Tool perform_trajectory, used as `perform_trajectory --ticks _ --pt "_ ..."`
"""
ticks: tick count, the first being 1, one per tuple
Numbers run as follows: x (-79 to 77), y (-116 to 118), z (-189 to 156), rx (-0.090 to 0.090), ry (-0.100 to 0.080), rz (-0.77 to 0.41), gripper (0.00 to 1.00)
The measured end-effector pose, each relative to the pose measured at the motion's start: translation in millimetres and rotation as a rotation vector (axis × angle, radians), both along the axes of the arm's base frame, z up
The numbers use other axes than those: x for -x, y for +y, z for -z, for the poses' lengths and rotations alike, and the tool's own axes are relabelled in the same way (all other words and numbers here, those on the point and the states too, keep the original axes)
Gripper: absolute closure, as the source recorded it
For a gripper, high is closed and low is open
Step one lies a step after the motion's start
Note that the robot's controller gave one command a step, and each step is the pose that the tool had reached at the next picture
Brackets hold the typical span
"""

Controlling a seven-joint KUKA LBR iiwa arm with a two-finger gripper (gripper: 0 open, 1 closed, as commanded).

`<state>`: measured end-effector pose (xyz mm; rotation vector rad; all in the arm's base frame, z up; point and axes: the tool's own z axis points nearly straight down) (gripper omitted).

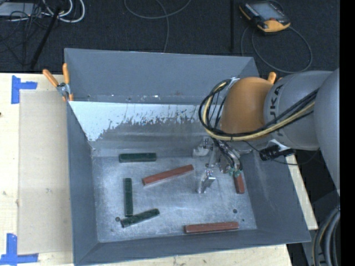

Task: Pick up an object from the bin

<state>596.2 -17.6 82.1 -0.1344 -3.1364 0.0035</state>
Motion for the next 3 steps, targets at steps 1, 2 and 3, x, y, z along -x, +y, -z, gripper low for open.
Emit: perform_trajectory --ticks 1,2,3 --pt "-18.1 41.7 5.2 -0.003 -0.016 0.054 1.0" --pt "-18.1 41.7 5.2 -0.003 -0.016 0.054 1.0" --pt "9.8 71.2 -127.5 -0.002 -0.003 0.16 1.0"
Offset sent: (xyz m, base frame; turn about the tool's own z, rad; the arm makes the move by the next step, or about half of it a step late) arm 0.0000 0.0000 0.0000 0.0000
